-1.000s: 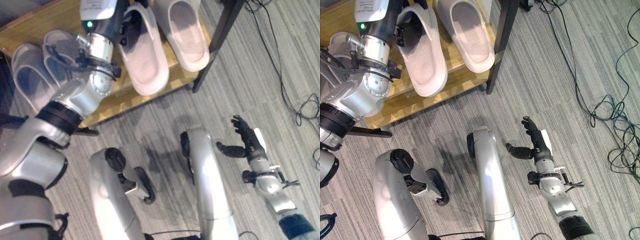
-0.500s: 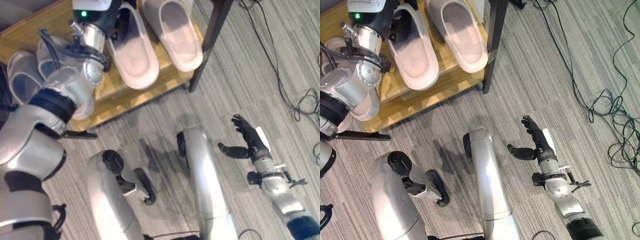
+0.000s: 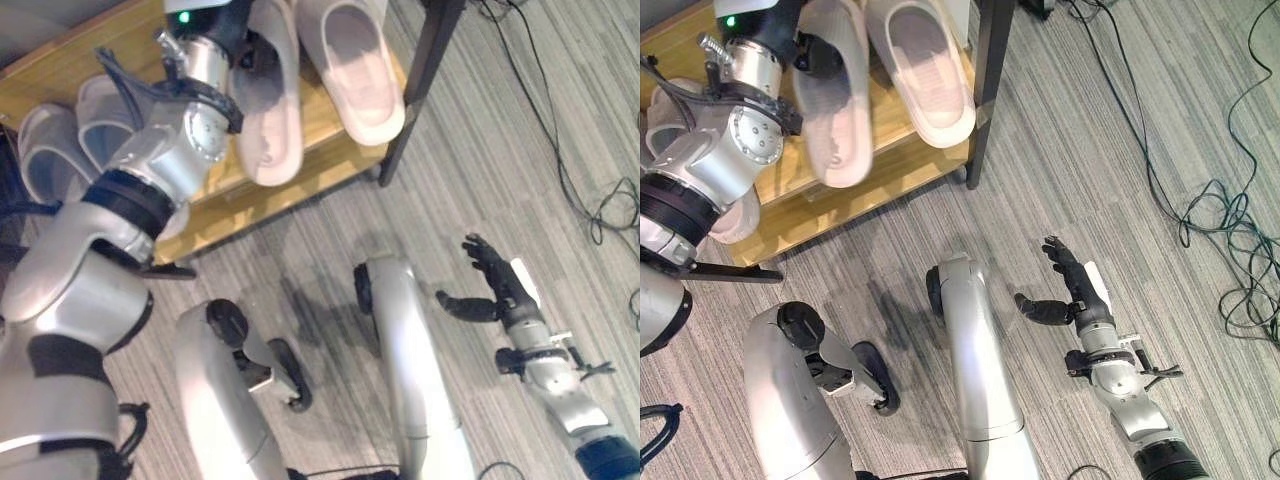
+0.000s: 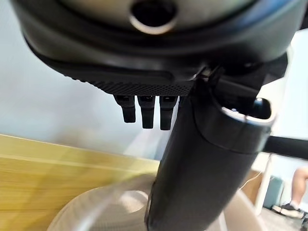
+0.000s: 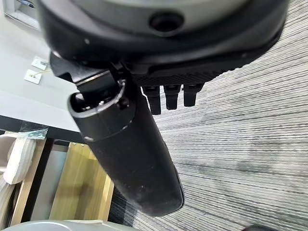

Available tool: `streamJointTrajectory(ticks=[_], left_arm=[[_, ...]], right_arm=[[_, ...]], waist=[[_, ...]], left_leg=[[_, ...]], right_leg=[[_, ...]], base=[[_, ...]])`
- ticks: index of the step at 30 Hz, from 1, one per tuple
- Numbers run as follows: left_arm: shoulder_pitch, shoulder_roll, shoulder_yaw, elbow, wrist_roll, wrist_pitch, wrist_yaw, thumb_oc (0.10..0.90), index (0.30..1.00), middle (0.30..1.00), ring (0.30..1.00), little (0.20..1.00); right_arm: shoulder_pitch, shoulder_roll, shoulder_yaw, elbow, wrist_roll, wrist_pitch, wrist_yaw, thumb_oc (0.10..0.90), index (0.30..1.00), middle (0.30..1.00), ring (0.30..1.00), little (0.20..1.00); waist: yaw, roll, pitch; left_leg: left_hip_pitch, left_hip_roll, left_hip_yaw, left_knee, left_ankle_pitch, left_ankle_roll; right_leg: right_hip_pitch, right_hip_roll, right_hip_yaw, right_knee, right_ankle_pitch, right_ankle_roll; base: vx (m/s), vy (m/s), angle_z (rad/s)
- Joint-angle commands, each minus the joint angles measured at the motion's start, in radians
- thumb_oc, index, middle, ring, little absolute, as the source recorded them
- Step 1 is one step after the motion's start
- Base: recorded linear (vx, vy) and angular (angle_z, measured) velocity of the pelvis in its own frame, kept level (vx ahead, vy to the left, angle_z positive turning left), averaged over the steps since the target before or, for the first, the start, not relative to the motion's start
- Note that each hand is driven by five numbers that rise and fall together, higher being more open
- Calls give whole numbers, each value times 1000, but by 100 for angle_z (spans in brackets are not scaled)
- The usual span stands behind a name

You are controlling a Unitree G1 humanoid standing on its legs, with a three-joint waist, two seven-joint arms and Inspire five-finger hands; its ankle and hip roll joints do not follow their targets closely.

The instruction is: Arrange the slippers neatly on the shoe rack.

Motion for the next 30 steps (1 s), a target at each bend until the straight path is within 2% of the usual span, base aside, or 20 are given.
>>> streamJointTrajectory(ticks=[1,13,14,17,25,27,28,29,30], left_arm=[[-60,-4,121,-62,-6,-37,69,800,900,900,900,900],[60,29,166,-204,12,-54,38,800,900,900,900,900],[89,42,183,-270,2,-69,37,800,900,900,900,900],[108,54,198,-300,-2,-76,34,800,900,900,900,900],[237,97,307,-550,-74,-152,62,800,900,900,900,900],[279,106,334,-606,-135,-187,52,800,900,900,900,900],[326,112,362,-666,-208,-227,37,800,900,900,900,900],[329,115,367,-670,-211,-226,35,800,900,900,900,900],[377,134,387,-724,-263,-253,15,800,900,900,900,900]], right_arm=[[-27,-35,-40,-165,-12,-62,-33,800,900,900,900,900],[-15,-44,-41,-166,-25,-53,-23,800,900,900,900,900],[-9,-44,-43,-170,-27,-52,-20,800,900,900,900,900],[-6,-44,-44,-172,-33,-51,-21,800,900,900,900,900],[13,-42,-39,-182,-57,-41,-20,800,900,900,900,900],[20,-39,-39,-188,-63,-37,-22,800,900,900,900,900],[30,-32,-44,-194,-66,-32,-25,800,900,900,900,900],[29,-33,-44,-195,-66,-31,-25,800,900,900,900,900],[40,-28,-50,-201,-68,-30,-25,800,900,900,900,900]], waist=[[-3,-23,-31],[13,-30,-31],[19,-30,-31],[19,-29,-31],[41,-35,-31],[45,-35,-31],[52,-37,-31],[49,-36,-31],[55,-35,-31]], left_leg=[[15,-92,-96,15,-3,-31],[15,-101,-81,29,-12,-44],[15,-106,-79,28,-12,-46],[15,-110,-76,25,-10,-46],[15,-109,-64,10,-6,-60],[15,-107,-62,5,-4,-62],[15,-103,-62,3,-2,-65],[15,-105,-61,1,-2,-64],[15,-100,-62,-2,0,-67]], right_leg=[[93,-136,86,42,-105,-11],[93,-151,102,77,-121,-22],[93,-154,105,84,-127,-28],[93,-158,107,86,-131,-29],[93,-173,109,103,-145,-45],[93,-177,111,105,-148,-48],[93,-178,112,108,-148,-51],[93,-180,112,106,-149,-51],[93,-180,114,109,-149,-53]], base=[[-4,-18,6],[-21,-17,6],[-25,-31,5],[-21,-29,11],[-33,-46,10],[-31,-59,13],[-22,-44,15],[-24,-42,13],[-9,-14,10]])
